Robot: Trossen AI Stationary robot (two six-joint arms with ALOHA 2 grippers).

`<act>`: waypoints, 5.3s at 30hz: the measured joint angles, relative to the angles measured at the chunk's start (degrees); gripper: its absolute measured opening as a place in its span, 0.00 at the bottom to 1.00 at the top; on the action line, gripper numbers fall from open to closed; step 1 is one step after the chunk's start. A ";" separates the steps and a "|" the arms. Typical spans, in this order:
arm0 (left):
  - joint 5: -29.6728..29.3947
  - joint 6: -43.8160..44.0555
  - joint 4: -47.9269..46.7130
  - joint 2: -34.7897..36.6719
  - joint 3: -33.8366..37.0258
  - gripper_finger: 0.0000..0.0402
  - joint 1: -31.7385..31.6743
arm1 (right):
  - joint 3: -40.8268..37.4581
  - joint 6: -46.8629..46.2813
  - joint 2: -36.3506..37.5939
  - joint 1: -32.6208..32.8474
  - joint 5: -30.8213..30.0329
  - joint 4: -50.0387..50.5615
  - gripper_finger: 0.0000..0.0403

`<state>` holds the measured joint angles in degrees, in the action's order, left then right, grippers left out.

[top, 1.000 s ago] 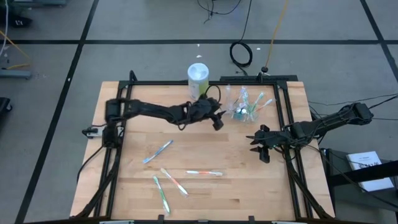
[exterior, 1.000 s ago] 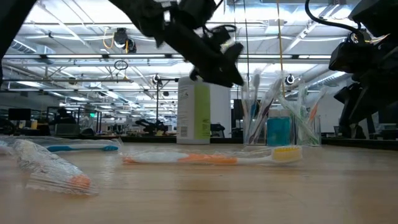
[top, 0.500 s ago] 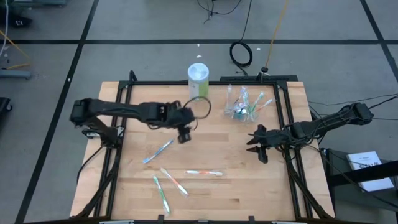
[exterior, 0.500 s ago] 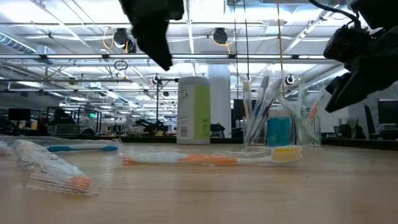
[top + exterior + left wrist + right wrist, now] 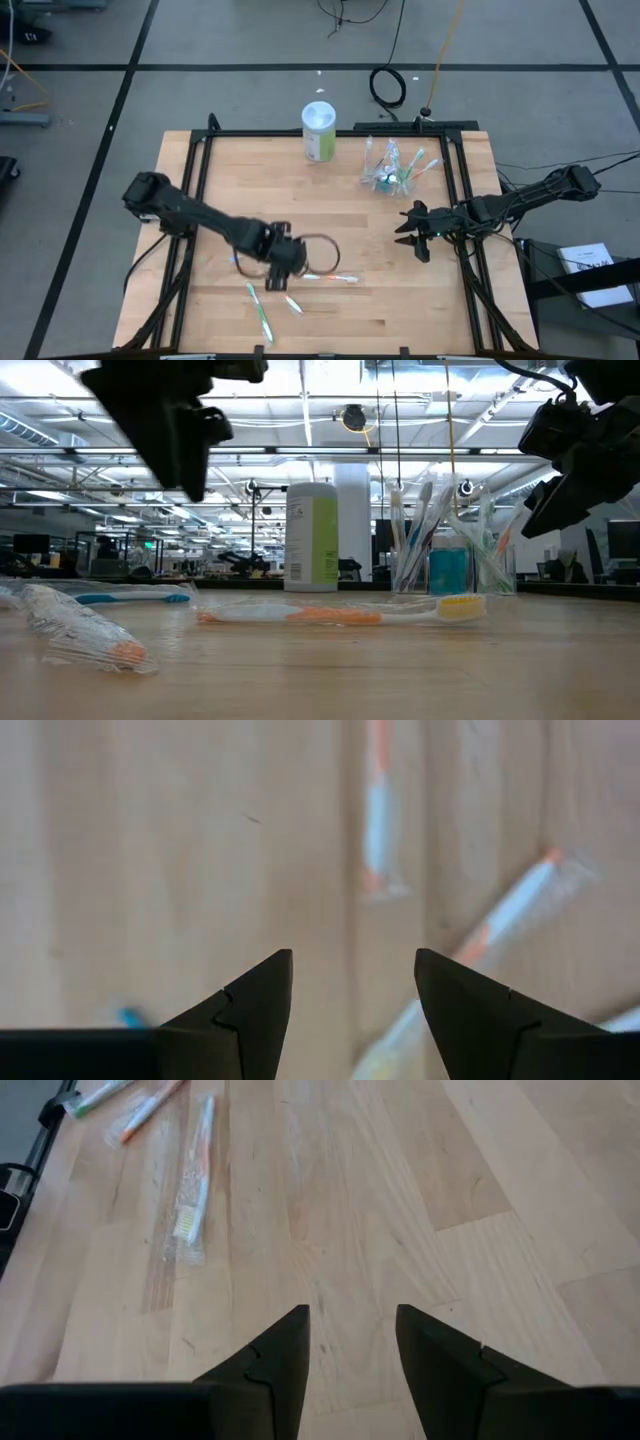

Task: Pick & Place toothbrushing station
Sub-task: Put the blue toothbrush into the transparent organizer

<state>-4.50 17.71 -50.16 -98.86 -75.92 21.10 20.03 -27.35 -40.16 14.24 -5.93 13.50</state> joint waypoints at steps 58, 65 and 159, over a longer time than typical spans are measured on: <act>-6.74 1.87 -13.80 6.68 18.87 0.54 1.56 | 0.02 -0.46 0.01 0.00 -0.20 -5.53 0.35; -0.19 25.46 -12.65 6.56 23.26 0.54 -1.70 | 0.02 -0.46 0.00 0.00 -0.20 -5.55 0.35; -18.48 -124.65 67.11 -6.72 6.12 0.01 -8.29 | 0.20 -7.85 -36.72 -9.40 8.46 -78.21 0.22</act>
<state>-22.98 -106.94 16.95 -105.58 -69.80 12.81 20.23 -35.20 -76.88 4.84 2.52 -64.72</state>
